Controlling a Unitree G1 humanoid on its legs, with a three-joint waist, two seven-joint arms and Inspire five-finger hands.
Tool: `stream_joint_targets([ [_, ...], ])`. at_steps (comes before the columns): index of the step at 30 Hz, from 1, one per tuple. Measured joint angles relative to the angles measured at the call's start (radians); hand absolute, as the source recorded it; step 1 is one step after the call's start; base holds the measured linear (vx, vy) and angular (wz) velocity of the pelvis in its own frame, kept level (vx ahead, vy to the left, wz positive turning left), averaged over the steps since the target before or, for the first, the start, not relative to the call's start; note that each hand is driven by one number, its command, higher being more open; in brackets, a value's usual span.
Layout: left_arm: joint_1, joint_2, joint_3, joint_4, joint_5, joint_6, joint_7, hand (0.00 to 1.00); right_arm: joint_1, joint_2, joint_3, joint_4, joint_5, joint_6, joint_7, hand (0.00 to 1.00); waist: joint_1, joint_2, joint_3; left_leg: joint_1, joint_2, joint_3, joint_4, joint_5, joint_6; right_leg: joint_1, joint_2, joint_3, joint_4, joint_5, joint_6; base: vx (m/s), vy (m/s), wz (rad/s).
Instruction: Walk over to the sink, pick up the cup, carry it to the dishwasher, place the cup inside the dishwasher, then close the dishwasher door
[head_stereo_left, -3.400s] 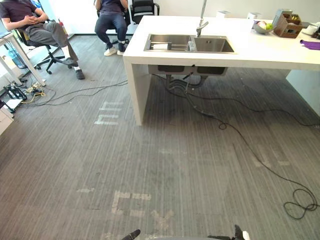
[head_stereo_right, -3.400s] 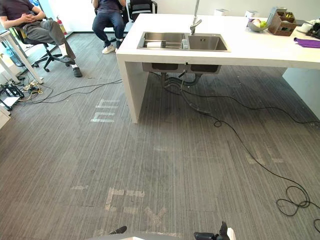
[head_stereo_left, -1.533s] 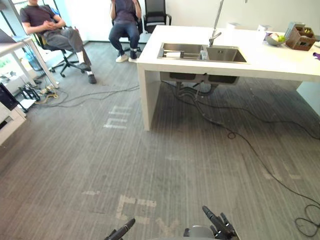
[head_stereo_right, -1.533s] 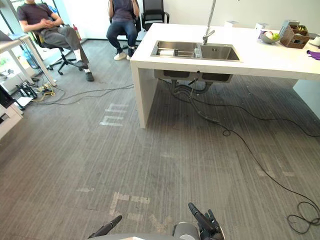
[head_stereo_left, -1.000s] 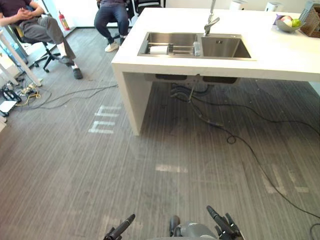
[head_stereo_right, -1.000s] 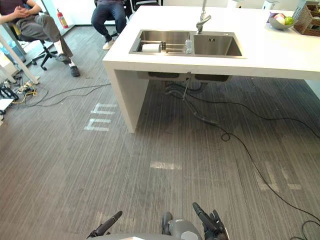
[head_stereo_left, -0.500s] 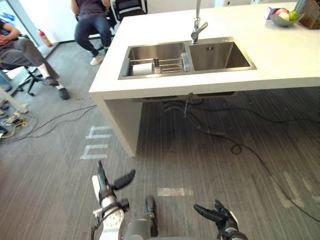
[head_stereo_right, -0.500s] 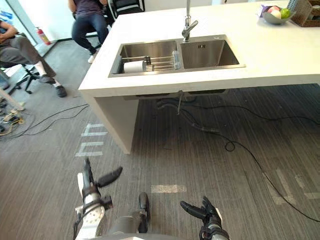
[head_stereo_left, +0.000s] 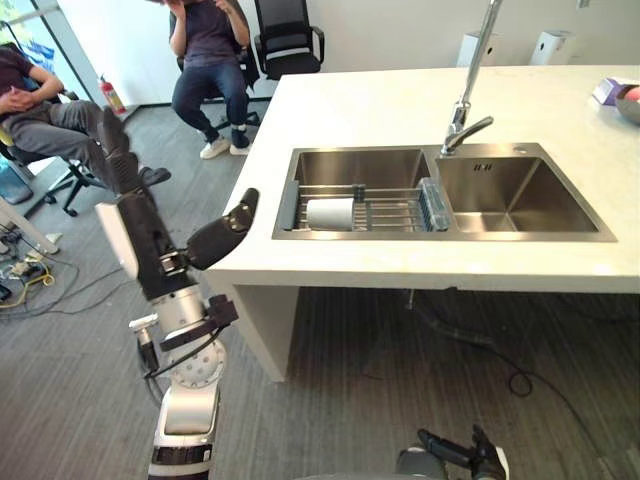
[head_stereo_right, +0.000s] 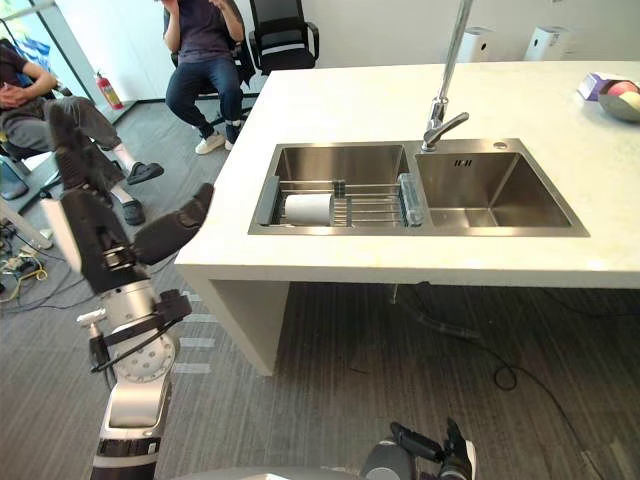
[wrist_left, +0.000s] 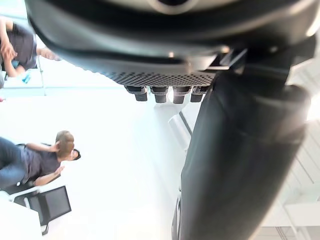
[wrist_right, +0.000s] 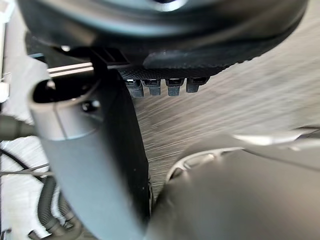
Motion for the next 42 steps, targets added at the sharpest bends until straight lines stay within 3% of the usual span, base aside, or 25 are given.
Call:
stream_joint_targets([
  [1,0.0,0.013,0.0,0.02,0.0,0.012,-0.014,1.0,0.004,0.006,0.003,-0.001,0.001,0.023,0.007,1.0,0.0,-0.011,-0.005,0.027,0.014,0.002,0.0,-0.022,-0.034,0.015,0.043,0.025,-0.221,0.034,0.015,0.4,-0.272,-0.03],
  [2,0.0,0.024,-0.001,0.032,0.0,0.015,-0.018,1.0,0.01,0.011,0.01,-0.001,0.0,0.033,0.008,1.0,-0.001,-0.023,-0.01,0.038,0.015,0.003,0.001,-0.034,-0.051,0.026,0.064,0.057,-0.328,0.082,0.018,0.43,-0.344,0.12],
  [3,0.001,0.039,-0.005,0.051,0.004,0.017,-0.028,1.0,0.022,0.016,0.024,-0.003,0.005,0.05,0.021,1.0,-0.008,-0.047,-0.008,0.066,0.019,-0.008,0.011,-0.064,-0.071,0.049,0.088,0.097,-0.386,0.217,-0.014,0.4,-0.344,0.04],
  [4,0.003,0.035,-0.018,0.078,0.011,0.022,-0.039,1.0,0.014,-0.01,0.032,-0.009,0.002,0.067,0.033,1.0,-0.006,-0.009,0.001,0.069,0.071,0.002,0.043,-0.088,-0.098,0.082,0.134,0.098,-0.408,0.217,-0.015,0.33,-0.287,0.01],
  [6,0.001,0.026,-0.044,0.082,0.019,0.036,-0.057,1.0,0.004,-0.026,0.048,-0.011,-0.005,0.095,0.041,1.0,-0.004,0.012,-0.004,0.024,0.125,0.018,0.138,-0.126,-0.125,0.1,0.184,0.083,-0.455,0.196,-0.033,0.21,-0.227,-0.11],
  [7,0.003,0.024,-0.051,0.082,0.026,0.041,-0.067,1.0,0.001,-0.026,0.054,-0.011,-0.008,0.107,0.042,1.0,-0.001,0.01,-0.002,0.003,0.136,0.022,0.184,-0.13,-0.129,0.105,0.192,0.082,-0.461,0.187,-0.041,0.2,-0.243,-0.05],
  [8,0.006,0.023,-0.064,0.082,0.028,0.063,-0.096,1.0,0.005,-0.027,0.066,-0.011,-0.009,0.123,0.044,1.0,-0.001,0.005,-0.001,-0.053,0.155,0.024,0.317,-0.129,-0.129,0.128,0.203,0.076,-0.491,0.179,-0.051,0.2,-0.235,0.05],
  [11,0.008,0.016,-0.102,0.082,0.032,0.089,-0.176,1.0,0.017,-0.044,0.081,-0.026,-0.008,0.164,0.037,1.0,0.001,0.023,0.025,-0.213,0.244,0.033,0.728,-0.098,-0.078,0.25,0.246,0.056,-0.582,0.179,-0.086,0.2,-0.161,0.09],
  [12,0.008,0.022,-0.114,0.081,0.053,0.091,-0.195,1.0,0.019,-0.046,0.091,-0.025,-0.008,0.169,0.028,1.0,0.006,0.022,0.024,-0.23,0.256,0.05,0.737,-0.13,-0.084,0.281,0.248,0.055,-0.606,0.183,-0.098,0.25,-0.123,-0.02],
  [14,-0.001,0.053,-0.123,0.064,0.095,0.09,-0.237,1.0,0.013,-0.058,0.115,-0.018,-0.006,0.157,0.022,1.0,0.007,0.02,0.019,-0.246,0.25,0.111,0.555,-0.154,-0.09,0.297,0.237,0.064,-0.638,0.194,-0.096,0.17,-0.063,-0.1],
  [15,-0.015,0.07,-0.128,0.063,0.108,0.092,-0.251,1.0,0.009,-0.062,0.116,-0.015,-0.006,0.154,0.028,1.0,0.008,0.025,0.016,-0.248,0.248,0.128,0.458,-0.119,-0.09,0.297,0.237,0.068,-0.646,0.195,-0.091,0.18,0.047,-0.18],
  [16,-0.042,0.095,-0.139,0.065,0.134,0.105,-0.265,1.0,0.006,-0.071,0.116,-0.011,-0.008,0.152,0.033,1.0,0.005,0.048,0.002,-0.244,0.244,0.133,0.33,-0.008,-0.104,0.294,0.248,0.078,-0.644,0.2,-0.074,0.2,0.073,-0.23],
  [19,-0.089,0.133,-0.152,0.073,0.179,0.144,-0.28,1.0,0.001,-0.068,0.115,-0.01,-0.007,0.128,0.041,1.0,-0.003,0.051,-0.002,-0.15,0.208,0.136,0.13,0.016,-0.143,0.275,0.243,0.103,-0.643,0.198,-0.055,0.17,0.106,-0.22],
  [22,-0.135,0.211,-0.189,0.107,0.218,0.187,-0.313,1.0,0.0,-0.062,0.111,-0.008,-0.009,0.12,0.058,1.0,-0.027,0.046,-0.005,-0.107,0.176,0.137,0.01,0.067,-0.134,0.276,0.225,0.101,-0.666,0.209,-0.038,0.05,0.083,0.06],
  [32,-0.204,0.363,-0.286,0.273,0.305,0.305,-0.538,1.0,0.008,-0.072,0.141,-0.008,-0.019,0.13,0.065,1.0,-0.035,0.051,-0.015,-0.075,0.162,0.162,-0.065,0.112,-0.131,0.336,0.242,0.119,-0.822,0.306,-0.04,-0.05,0.01,-0.05],
  [42,-0.297,0.395,-0.317,0.351,0.305,0.348,-0.521,1.0,0.024,-0.085,0.194,-0.036,-0.018,0.138,0.048,1.0,-0.069,0.048,-0.023,-0.059,0.166,0.184,-0.103,0.121,-0.138,0.33,0.249,0.14,-0.837,0.317,-0.033,-0.03,0.002,-0.07],
])
